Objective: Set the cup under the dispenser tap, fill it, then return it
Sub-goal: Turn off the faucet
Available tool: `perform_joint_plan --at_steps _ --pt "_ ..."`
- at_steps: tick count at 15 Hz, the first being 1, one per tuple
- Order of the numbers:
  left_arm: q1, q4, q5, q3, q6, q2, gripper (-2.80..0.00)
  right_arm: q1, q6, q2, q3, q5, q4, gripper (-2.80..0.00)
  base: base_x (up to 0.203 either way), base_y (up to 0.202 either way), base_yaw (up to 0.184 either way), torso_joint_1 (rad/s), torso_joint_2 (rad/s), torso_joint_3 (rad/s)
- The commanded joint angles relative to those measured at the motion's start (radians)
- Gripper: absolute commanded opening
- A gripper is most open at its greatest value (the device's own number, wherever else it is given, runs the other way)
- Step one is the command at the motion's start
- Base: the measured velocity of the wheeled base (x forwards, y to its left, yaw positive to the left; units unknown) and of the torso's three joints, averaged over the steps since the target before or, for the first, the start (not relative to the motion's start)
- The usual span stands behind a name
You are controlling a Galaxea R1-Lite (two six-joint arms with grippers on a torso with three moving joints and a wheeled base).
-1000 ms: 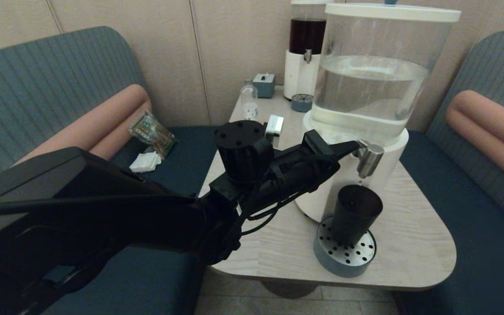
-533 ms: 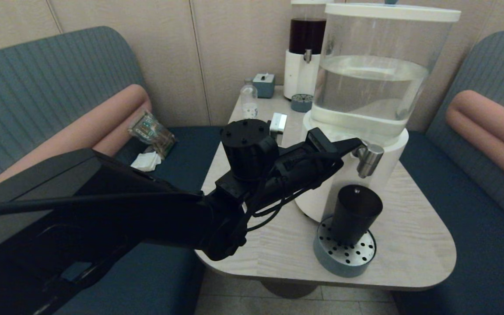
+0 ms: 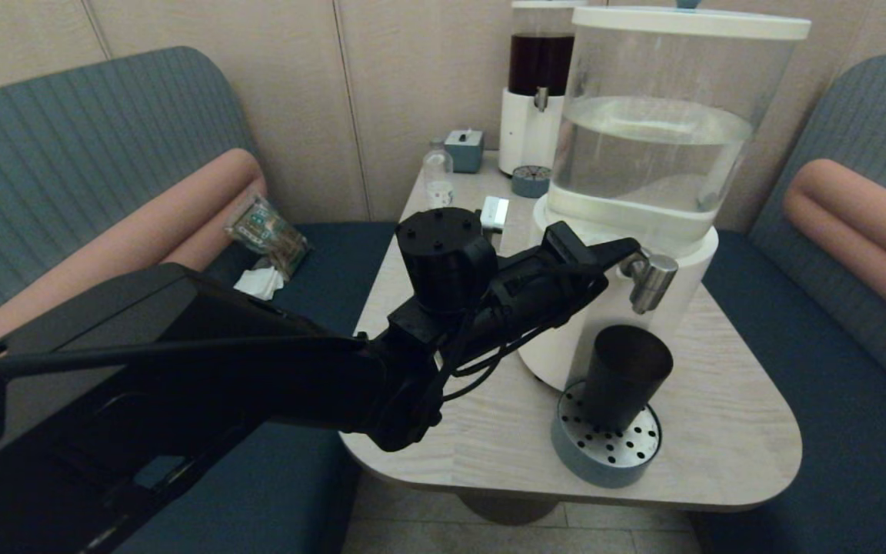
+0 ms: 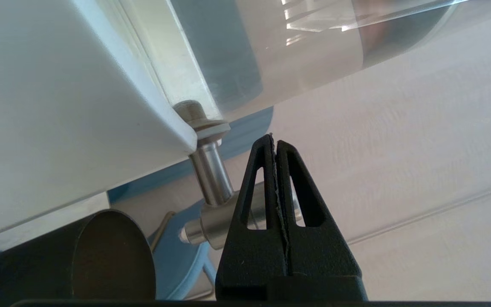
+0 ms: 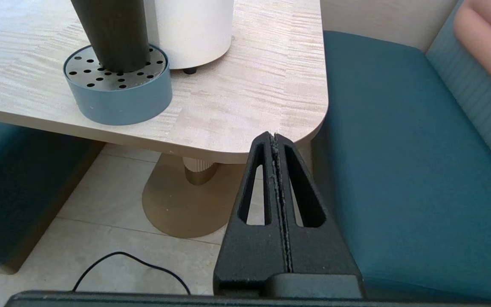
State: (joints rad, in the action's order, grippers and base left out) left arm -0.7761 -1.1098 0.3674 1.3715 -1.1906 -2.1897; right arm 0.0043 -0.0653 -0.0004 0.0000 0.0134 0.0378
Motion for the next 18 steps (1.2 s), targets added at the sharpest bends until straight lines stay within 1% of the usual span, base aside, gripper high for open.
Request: perform_joint_plan --at_steps 1,8,18 --pt "0.0 -0.004 0.002 0.001 -0.006 -0.009 -2.8 0.0 -0.001 -0.001 0.014 0.0 0.001 -2.8 0.0 0.0 0.0 0.0 0.0 0.0" --pt "-0.009 -0.005 0.005 0.027 -0.003 -0.031 -2.8 0.0 -0.001 -0.001 0.014 0.0 0.001 -2.8 0.0 0.0 0.0 0.0 0.0 0.0" --pt "-0.026 -0.016 0.005 0.028 -0.001 -0.032 -2.8 0.0 -0.001 -0.001 0.014 0.0 0.001 -2.8 0.0 0.0 0.0 0.0 0.0 0.0"
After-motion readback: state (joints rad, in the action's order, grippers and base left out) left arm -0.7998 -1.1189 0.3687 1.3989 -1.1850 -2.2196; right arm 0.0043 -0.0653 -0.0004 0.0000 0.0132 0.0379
